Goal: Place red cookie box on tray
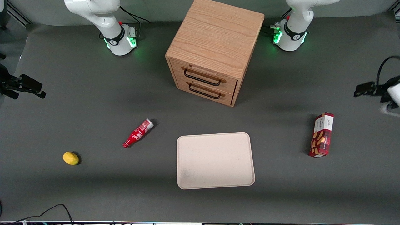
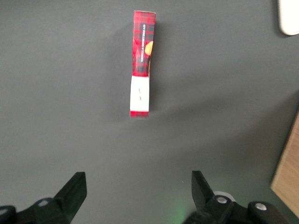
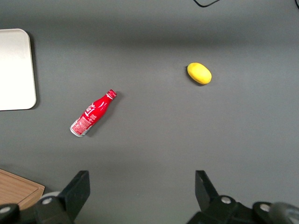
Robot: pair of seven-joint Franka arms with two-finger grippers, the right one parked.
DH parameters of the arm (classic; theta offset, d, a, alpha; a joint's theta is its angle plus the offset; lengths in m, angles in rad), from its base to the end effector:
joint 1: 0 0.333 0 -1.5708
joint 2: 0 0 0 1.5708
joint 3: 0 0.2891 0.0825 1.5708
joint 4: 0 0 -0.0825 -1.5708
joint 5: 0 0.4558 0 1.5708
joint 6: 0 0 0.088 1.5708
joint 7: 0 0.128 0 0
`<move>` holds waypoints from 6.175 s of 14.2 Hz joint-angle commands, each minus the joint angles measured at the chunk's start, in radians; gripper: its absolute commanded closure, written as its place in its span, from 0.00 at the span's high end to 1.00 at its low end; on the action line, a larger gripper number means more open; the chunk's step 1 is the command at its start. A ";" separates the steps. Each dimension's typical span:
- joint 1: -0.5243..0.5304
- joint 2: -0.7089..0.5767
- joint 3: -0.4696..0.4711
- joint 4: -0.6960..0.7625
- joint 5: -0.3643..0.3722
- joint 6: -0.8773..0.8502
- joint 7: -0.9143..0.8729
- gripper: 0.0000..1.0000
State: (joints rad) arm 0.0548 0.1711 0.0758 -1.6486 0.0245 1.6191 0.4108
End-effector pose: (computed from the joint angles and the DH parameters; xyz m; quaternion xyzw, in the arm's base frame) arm 0.6476 0.0861 0.4289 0.9848 -0.1406 -0.1012 0.0088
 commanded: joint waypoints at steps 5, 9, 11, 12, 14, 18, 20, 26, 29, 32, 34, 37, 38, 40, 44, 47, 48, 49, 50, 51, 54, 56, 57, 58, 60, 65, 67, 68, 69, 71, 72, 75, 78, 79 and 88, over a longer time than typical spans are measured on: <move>-0.006 0.152 0.001 -0.256 -0.028 0.494 0.111 1.00; -0.009 0.229 -0.005 -0.345 -0.066 0.697 0.120 1.00; -0.010 0.273 -0.016 -0.381 -0.074 0.827 0.120 1.00; -0.010 0.281 -0.016 -0.385 -0.090 0.844 0.115 0.69; -0.009 0.281 -0.016 -0.381 -0.109 0.840 0.129 0.00; -0.009 0.283 -0.016 -0.381 -0.113 0.841 0.140 0.00; -0.009 0.283 -0.016 -0.379 -0.113 0.837 0.140 0.00; -0.007 0.174 -0.005 -0.291 -0.113 0.650 0.163 0.00; -0.009 0.134 -0.005 -0.116 -0.110 0.375 0.088 0.00; -0.012 0.114 -0.063 0.089 -0.103 0.109 -0.063 0.00; -0.013 0.123 -0.126 0.205 -0.104 -0.013 -0.218 0.00; -0.013 0.123 -0.282 0.248 -0.104 -0.033 -0.503 0.00; -0.013 0.128 -0.336 0.248 -0.098 -0.021 -0.592 0.00; -0.015 0.154 -0.427 0.248 -0.058 0.008 -0.722 0.00; -0.042 0.281 -0.551 0.237 0.069 0.210 -0.938 0.00; -0.073 0.382 -0.587 0.237 0.175 0.330 -1.043 0.00; -0.087 0.415 -0.587 0.237 0.207 0.370 -1.055 0.00; -0.096 0.448 -0.587 0.237 0.233 0.424 -1.079 0.00; -0.105 0.480 -0.587 0.236 0.270 0.476 -1.105 0.00; -0.110 0.517 -0.587 0.236 0.322 0.511 -1.118 0.00; -0.176 0.614 -0.564 0.236 0.442 0.651 -1.213 0.00; -0.191 0.651 -0.536 0.234 0.463 0.705 -1.218 0.00; -0.196 0.663 -0.536 0.236 0.472 0.708 -1.216 0.00; -0.196 0.672 -0.534 0.236 0.491 0.708 -1.212 0.00; -0.191 0.676 -0.527 0.236 0.506 0.705 -1.198 0.00; -0.190 0.674 -0.507 0.228 0.506 0.699 -1.173 0.00; -0.191 0.674 -0.507 0.227 0.508 0.696 -1.173 0.23; -0.193 0.674 -0.507 0.225 0.508 0.694 -1.175 0.80; -0.193 0.671 -0.507 0.224 0.506 0.693 -1.176 1.00; -0.191 0.668 -0.507 0.224 0.506 0.690 -1.178 1.00; -0.190 0.663 -0.507 0.224 0.505 0.688 -1.179 1.00; -0.182 0.627 -0.514 0.234 0.486 0.632 -1.185 1.00; -0.178 0.566 -0.521 0.291 0.430 0.506 -1.179 1.00; -0.168 0.521 -0.519 0.293 0.393 0.469 -1.173 1.00; -0.095 0.023 -0.198 0.273 -0.027 -0.101 -0.603 1.00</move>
State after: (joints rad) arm -0.0117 0.2862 -0.2307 -1.3212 0.0494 1.5967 -0.3229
